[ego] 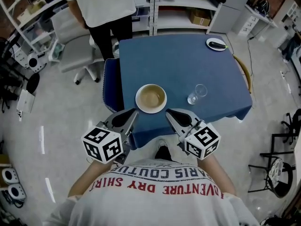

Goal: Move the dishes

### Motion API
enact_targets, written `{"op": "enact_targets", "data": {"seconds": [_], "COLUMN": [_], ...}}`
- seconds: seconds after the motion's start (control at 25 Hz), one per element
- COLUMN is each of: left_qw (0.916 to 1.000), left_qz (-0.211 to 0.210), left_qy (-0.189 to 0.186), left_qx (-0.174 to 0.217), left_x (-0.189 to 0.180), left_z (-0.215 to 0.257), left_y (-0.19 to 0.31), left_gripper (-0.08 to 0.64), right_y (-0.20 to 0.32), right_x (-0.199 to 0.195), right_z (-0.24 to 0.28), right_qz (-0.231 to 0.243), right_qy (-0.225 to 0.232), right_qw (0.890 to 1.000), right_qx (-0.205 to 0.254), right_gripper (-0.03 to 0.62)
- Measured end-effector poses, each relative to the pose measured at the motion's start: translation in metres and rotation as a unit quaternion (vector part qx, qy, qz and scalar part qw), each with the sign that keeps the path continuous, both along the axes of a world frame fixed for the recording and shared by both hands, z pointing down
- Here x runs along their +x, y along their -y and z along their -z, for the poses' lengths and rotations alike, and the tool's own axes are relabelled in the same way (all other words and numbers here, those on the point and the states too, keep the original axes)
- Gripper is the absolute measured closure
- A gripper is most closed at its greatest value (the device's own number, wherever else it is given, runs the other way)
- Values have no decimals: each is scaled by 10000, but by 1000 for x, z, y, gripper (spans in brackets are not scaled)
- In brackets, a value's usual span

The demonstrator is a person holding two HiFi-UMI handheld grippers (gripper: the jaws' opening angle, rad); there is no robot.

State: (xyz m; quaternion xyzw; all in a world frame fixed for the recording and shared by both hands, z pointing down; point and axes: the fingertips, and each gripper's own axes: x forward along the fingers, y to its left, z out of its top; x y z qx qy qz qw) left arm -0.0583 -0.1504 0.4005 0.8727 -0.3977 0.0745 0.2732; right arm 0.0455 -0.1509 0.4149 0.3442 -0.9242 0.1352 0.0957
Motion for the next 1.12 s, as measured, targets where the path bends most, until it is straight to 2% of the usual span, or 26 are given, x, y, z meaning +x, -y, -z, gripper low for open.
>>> {"op": "enact_targets", "data": {"seconds": [0.16, 0.36, 0.4, 0.48, 0.56, 0.8, 1.12], "left_qw": [9999, 9995, 9993, 9990, 9985, 9970, 9934], "left_qz": [135, 321, 362, 447, 534, 764, 1113], "left_qy": [15, 27, 29, 30, 27, 46, 90], "left_qx": [-13, -28, -39, -65, -84, -130, -248], "left_x": [-12, -25, -27, -33, -39, -50, -67], "left_z": [1, 2, 1, 0, -1, -4, -13], "left_y": [-2, -2, -2, -1, 1, 6, 13], "left_gripper": [531, 531, 531, 531, 531, 531, 531], "right_y": [7, 26, 29, 36, 43, 69, 92], "right_x": [-5, -1, 0, -1, -3, -4, -6], "right_z": [-1, -14, -17, -23, -29, -61, -106], "right_qz": [10, -213, -250, -290, -316, -550, -567], "right_qy": [5, -94, -80, -60, -122, -330, -710], "right_qw": [10000, 9994, 9992, 9987, 9984, 9951, 9877], "right_qx": [-90, -256, -308, -405, -456, -758, -1272], "right_gripper": [566, 556, 529, 427, 421, 319, 313]}}
